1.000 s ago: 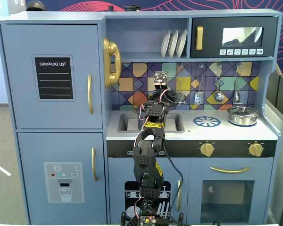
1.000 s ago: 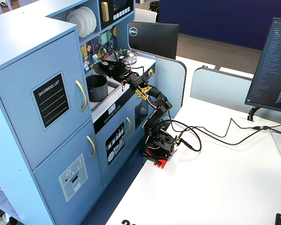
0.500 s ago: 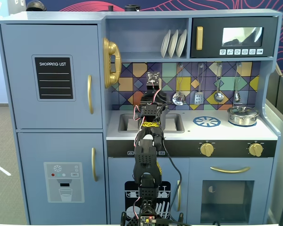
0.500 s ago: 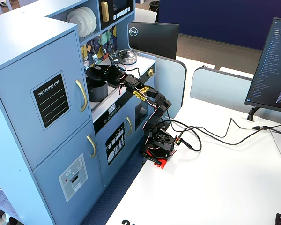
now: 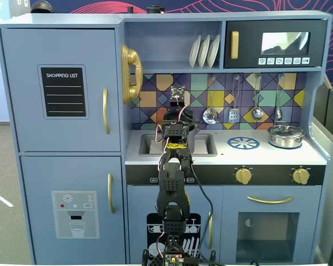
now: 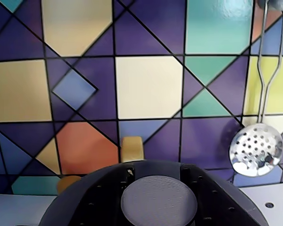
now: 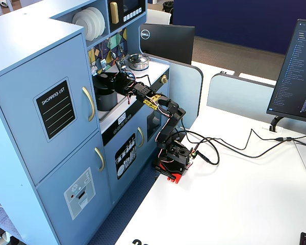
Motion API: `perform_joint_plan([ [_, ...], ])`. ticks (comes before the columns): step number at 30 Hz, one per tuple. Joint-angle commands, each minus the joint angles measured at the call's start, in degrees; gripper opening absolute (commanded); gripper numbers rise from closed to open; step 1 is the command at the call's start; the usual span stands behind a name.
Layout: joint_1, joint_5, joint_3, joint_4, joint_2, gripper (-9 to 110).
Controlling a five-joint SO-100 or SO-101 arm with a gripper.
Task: Pick up the lid from the counter and put it on the gray recipient
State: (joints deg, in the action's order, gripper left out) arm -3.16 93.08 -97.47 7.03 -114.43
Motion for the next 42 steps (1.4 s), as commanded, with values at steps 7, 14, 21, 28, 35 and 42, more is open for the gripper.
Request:
perform_joint_plan([
  [7,0.3,0.0,-1.3,-3.7,-0.2,0],
  [14,0.5,0.1,-3.7,-4.7,0.0,0],
  [21,0.7,0.4,-5.8,-5.5,0.2,0],
  [28,1.2,0.6,-6.9,-6.1,0.3,0],
  [35,0.8,-0.3,-7.0,-6.0,-0.2,19],
  [42,-0.4,1.1,-6.9,-5.3,-1.8,28],
])
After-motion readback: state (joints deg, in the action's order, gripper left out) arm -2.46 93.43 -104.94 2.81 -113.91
